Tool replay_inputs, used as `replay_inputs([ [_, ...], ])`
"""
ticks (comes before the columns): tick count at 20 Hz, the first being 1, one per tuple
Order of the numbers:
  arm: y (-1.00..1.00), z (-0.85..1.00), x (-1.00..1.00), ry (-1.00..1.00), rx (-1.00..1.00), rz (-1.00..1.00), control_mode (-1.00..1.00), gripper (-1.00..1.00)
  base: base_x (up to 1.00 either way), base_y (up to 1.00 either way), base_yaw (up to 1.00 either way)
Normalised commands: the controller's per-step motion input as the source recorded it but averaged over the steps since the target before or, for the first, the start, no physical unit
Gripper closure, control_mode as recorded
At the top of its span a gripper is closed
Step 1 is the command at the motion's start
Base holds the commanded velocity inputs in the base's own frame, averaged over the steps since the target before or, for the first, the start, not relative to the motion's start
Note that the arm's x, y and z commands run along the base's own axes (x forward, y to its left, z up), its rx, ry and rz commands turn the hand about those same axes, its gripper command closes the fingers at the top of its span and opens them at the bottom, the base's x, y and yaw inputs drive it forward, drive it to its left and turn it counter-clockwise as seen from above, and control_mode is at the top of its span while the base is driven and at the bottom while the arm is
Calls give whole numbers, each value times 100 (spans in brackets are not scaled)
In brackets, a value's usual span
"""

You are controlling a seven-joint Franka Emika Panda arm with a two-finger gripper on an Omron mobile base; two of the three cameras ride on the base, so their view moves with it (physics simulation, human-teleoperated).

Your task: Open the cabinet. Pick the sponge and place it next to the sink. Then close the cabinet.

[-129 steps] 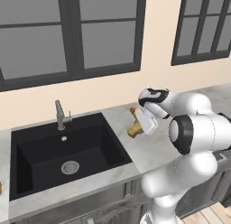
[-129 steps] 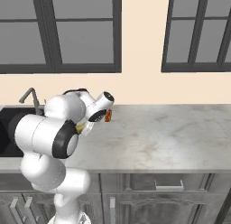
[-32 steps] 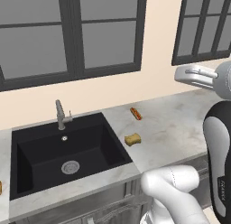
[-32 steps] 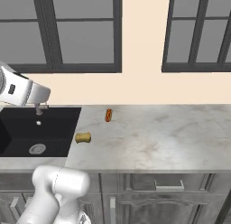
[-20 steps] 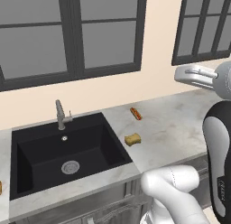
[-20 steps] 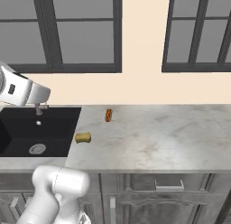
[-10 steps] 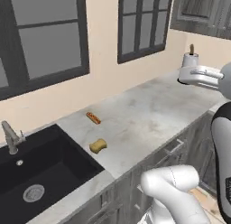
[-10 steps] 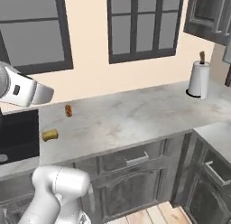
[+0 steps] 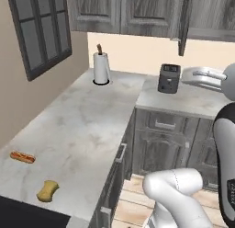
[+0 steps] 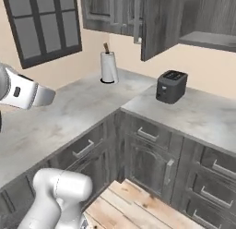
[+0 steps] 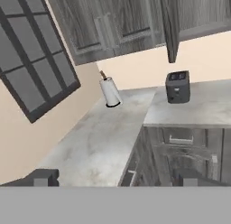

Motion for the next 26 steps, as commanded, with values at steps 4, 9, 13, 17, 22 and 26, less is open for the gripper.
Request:
replay_inputs([
  [4, 0, 0, 0, 0, 0, 0, 100, -100, -5, 0, -71],
  [9, 0, 0, 0, 0, 0, 0, 100, -100, 28, -48, -55],
  [13, 0, 0, 0, 0, 0, 0, 100, -100, 26, -98, -14],
  [17, 0, 0, 0, 0, 0, 0, 100, -100, 38, -100, 14],
  [22, 0, 0, 0, 0, 0, 0, 100, -100, 28, -20, 2],
  [26, 0, 0, 0, 0, 0, 0, 100, -100, 65, 23, 0],
])
